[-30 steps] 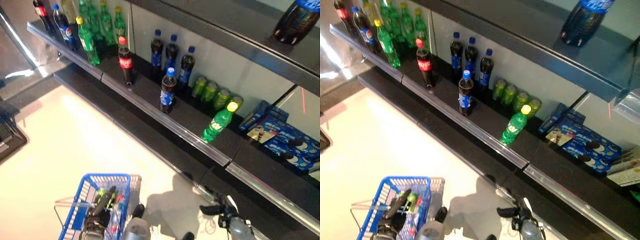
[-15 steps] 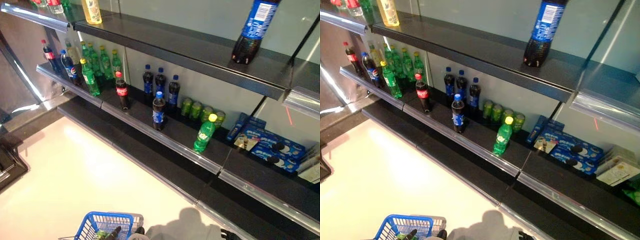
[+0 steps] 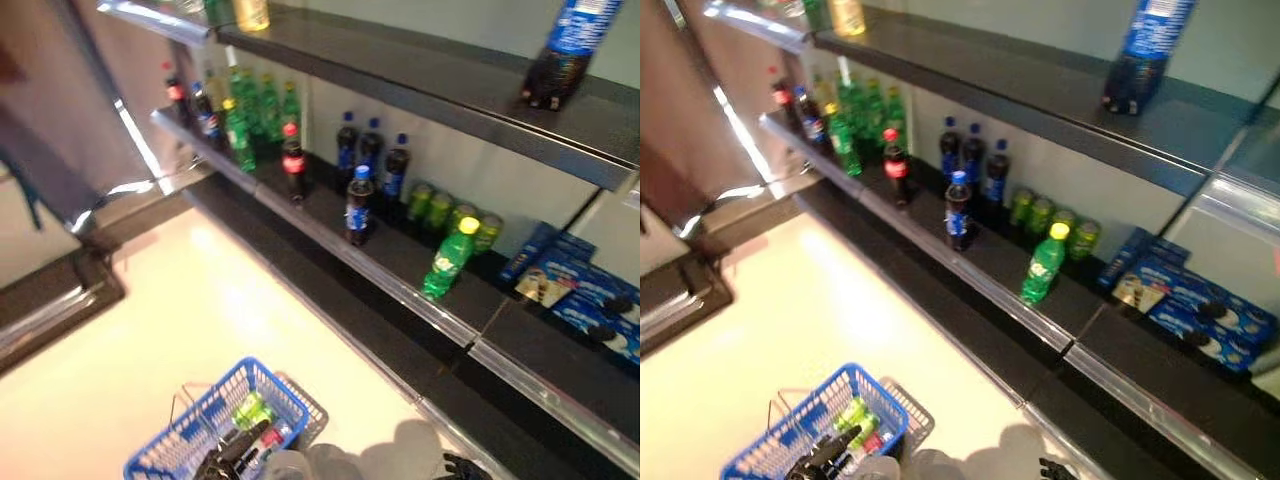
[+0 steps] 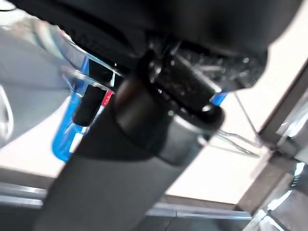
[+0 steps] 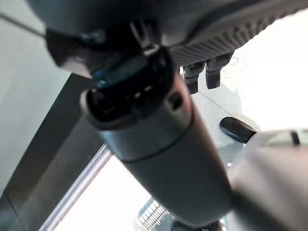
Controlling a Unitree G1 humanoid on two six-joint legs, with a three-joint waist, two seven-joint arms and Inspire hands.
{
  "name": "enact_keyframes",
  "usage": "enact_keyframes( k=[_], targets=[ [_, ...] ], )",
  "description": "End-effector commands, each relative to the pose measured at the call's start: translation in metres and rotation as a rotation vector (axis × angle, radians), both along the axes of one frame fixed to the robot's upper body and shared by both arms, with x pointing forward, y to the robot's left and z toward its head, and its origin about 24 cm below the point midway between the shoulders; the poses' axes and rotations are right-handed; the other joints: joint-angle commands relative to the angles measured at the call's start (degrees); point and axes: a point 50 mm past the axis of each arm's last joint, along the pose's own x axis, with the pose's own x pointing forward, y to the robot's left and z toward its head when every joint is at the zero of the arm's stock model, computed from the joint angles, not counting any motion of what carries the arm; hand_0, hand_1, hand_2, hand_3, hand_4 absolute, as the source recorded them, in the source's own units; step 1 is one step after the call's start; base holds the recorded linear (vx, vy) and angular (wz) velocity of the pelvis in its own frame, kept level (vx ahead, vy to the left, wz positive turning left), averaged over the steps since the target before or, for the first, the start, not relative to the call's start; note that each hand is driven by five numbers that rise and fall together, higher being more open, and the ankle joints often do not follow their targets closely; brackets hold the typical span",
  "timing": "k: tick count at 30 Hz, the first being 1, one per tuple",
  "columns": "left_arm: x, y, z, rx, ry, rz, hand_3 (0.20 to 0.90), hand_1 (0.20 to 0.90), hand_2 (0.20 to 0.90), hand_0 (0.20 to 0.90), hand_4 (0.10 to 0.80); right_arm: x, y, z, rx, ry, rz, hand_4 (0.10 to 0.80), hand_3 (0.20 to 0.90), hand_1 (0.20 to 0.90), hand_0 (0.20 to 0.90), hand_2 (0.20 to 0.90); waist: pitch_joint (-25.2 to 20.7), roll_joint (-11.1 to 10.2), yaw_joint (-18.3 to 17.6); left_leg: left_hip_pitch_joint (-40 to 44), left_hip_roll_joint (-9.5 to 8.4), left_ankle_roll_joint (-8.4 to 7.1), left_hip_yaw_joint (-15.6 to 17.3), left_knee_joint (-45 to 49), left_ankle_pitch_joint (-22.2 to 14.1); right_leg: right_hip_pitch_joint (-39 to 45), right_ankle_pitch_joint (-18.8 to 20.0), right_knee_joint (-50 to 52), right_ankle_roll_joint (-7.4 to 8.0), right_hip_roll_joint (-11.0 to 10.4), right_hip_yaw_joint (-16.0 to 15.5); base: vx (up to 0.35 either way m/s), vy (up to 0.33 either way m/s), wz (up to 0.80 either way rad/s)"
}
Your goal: Pick up the drink and place into the basket.
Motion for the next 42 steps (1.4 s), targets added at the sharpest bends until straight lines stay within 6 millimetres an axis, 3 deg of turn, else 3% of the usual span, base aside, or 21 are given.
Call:
enact_keyframes(
  k=[1,4,8,10,12,16,19,21,22,23,27,29,32,36,39,42],
  targets=[
    [0.041,0.014,0.022,0.067,-0.246,-0.017,0.2,0.3,0.3,0.3,0.1,0.006,-0.017,0.006,-0.059,-0.033,0.031,0.8,0.9,0.9,0.9,0.9,-2.35,0.72,-1.34,2.08,5.1,-3.26,2.84,0.68,9.06,-4.17,-0.02,4.82,-0.69,0.52,1.96,-0.104,0.144,0.65],
    [0.047,0.009,0.022,0.06,-0.247,-0.041,0.2,0.3,0.3,0.3,0.1,-0.002,-0.024,0.007,-0.079,-0.01,0.024,0.8,0.9,0.9,0.9,0.9,-3.41,0.71,-2.03,3.09,4.45,-3.28,6.92,1.77,8.21,-3.04,1.21,2.73,-0.54,-0.35,-0.58,-0.05,0.167,0.84],
    [0.042,0.004,0.019,0.059,-0.232,-0.069,0.2,0.3,0.3,0.3,0.1,-0.008,-0.03,0.008,-0.086,-0.005,-0.006,0.8,0.9,0.9,0.9,0.9,-4.35,0.78,-1.52,4.31,1.26,-1.54,7.68,-0.9,4.99,-2.06,2.31,2.12,0.55,-1.62,-1.67,0.062,0.309,0.87],
    [0.037,0.005,0.018,0.06,-0.225,-0.063,0.2,0.3,0.3,0.3,0.1,-0.006,-0.027,0.007,-0.067,-0.01,0.012,0.8,0.9,0.9,0.9,0.9,-4.89,0.52,-0.55,4.99,-1.74,0.09,5.06,-2.04,2.54,-2.05,3.63,1.31,2.06,-2.74,-1.0,0.121,0.266,0.62],
    [0.035,0.007,0.018,0.061,-0.221,-0.065,0.2,0.3,0.3,0.3,0.1,-0.005,-0.023,0.007,-0.057,-0.014,0.036,0.8,0.9,0.9,0.9,0.9,-5.2,0.26,-0.09,5.39,-3.19,1.04,3.86,-2.18,1.32,-2.11,4.58,0.67,3.0,-3.42,-0.61,0.104,0.209,0.2],
    [0.032,0.014,0.019,0.073,-0.196,-0.111,0.2,0.3,0.3,0.3,0.1,0.005,-0.014,0.006,-0.048,-0.049,0.016,0.8,0.9,0.9,0.9,0.9,-5.7,-0.78,2.13,5.77,-8.49,4.28,-0.3,-2.77,-2.59,-3.17,8.66,1.82,5.77,-7.82,0.75,0.118,0.376,0.33],
    [0.037,0.017,0.021,0.1,-0.176,-0.141,0.2,0.3,0.3,0.3,0.1,0.011,-0.009,0.006,-0.036,-0.065,0.006,0.8,0.9,0.9,0.9,0.9,-5.7,-1.69,2.06,5.58,-11.25,6.38,-2.46,-2.87,-4.19,-5.07,10.77,5.27,6.92,-9.35,4.04,0.098,0.232,0.48],
    [0.04,0.018,0.022,0.111,-0.173,-0.162,0.2,0.3,0.3,0.3,0.1,0.011,-0.007,0.006,-0.028,-0.072,-0.014,0.8,0.9,0.9,0.9,0.9,-5.64,-1.92,1.47,5.5,-12.13,7.23,-3.75,-2.84,-4.7,-6.45,10.61,7.62,6.97,-8.88,6.72,0.083,0.122,0.52],
    [0.046,0.017,0.023,0.12,-0.172,-0.196,0.2,0.3,0.3,0.3,0.1,0.01,-0.007,0.005,-0.02,-0.075,-0.047,0.8,0.9,0.9,0.9,0.9,-5.33,-2.07,0.04,4.51,-12.98,8.57,-5.45,-2.24,-4.02,-8.55,9.94,9.79,5.51,-6.18,10.7,0.109,0.096,0.68],
    [0.049,0.017,0.024,0.123,-0.173,-0.211,0.2,0.3,0.3,0.3,0.1,0.009,-0.007,0.005,-0.014,-0.072,-0.062,0.8,0.9,0.9,0.9,0.9,-5.27,-2.18,-0.88,4.51,-13.41,8.94,-7.03,-2.21,-4.12,-9.37,8.98,10.07,5.11,-4.19,13.38,0.131,0.088,0.86],
    [0.053,0.015,0.024,0.125,-0.175,-0.225,0.2,0.3,0.3,0.3,0.1,0.005,-0.007,0.003,-0.007,-0.051,-0.063,0.8,0.9,0.9,0.9,0.9,-5.31,-2.32,-2.56,4.95,-14.14,9.01,-9.59,-2.58,-4.26,-10.9,8.09,7.21,4.52,-1.34,16.68,0.176,0.011,0.7],
    [0.054,0.014,0.024,0.122,-0.183,-0.235,0.2,0.3,0.3,0.3,0.1,0.002,-0.006,0.002,-0.008,-0.031,-0.052,0.8,0.9,0.9,0.9,0.9,-4.92,-2.49,-3.88,5.89,-15.2,8.68,-10.59,-2.64,-5.22,-13.32,10.55,0.49,4.93,-0.12,18.81,0.287,-0.048,0.57],
    [0.058,0.01,0.025,0.11,-0.2,-0.279,0.2,0.3,0.3,0.3,0.1,0.003,-0.007,0.002,-0.011,-0.025,-0.066,0.8,0.9,0.9,0.9,0.9,-3.54,-2.13,-6.4,7.22,-16.94,9.53,-14.42,-1.2,-7.9,-19.99,15.96,-1.95,5.83,1.12,24.44,0.324,-0.06,0.69],
    [0.054,0.004,0.022,0.099,-0.191,-0.359,0.2,0.3,0.3,0.3,0.1,-0.004,-0.01,0.001,-0.016,-0.005,-0.095,0.8,0.9,0.9,0.9,0.9,-2.24,-1.68,-9.22,9.14,-19.07,11.66,-19.71,2.05,-10.73,-22.55,16.47,0.6,4.67,3.41,31.17,0.388,-0.098,1.17],
    [0.052,-0.002,0.02,0.092,-0.188,-0.375,0.2,0.3,0.3,0.3,0.1,-0.005,-0.011,0.001,-0.019,-0.013,-0.112,0.8,0.9,0.9,0.9,0.9,-2.87,-1.32,-9.81,9.77,-19.52,11.93,-21.08,3.89,-12.12,-21.42,15.13,2.15,3.32,4.67,31.64,0.313,-0.171,0.61],
    [0.053,-0.006,0.02,0.084,-0.2,-0.403,0.2,0.3,0.3,0.3,0.1,0.0,-0.013,0.003,-0.023,-0.047,-0.124,0.8,0.9,0.9,0.9,0.9,-4.11,-0.99,-10.27,10.72,-18.15,10.44,-19.65,6.2,-13.44,-19.1,12.31,2.7,0.93,5.5,30.02,0.255,-0.184,0.33]
  ],
)
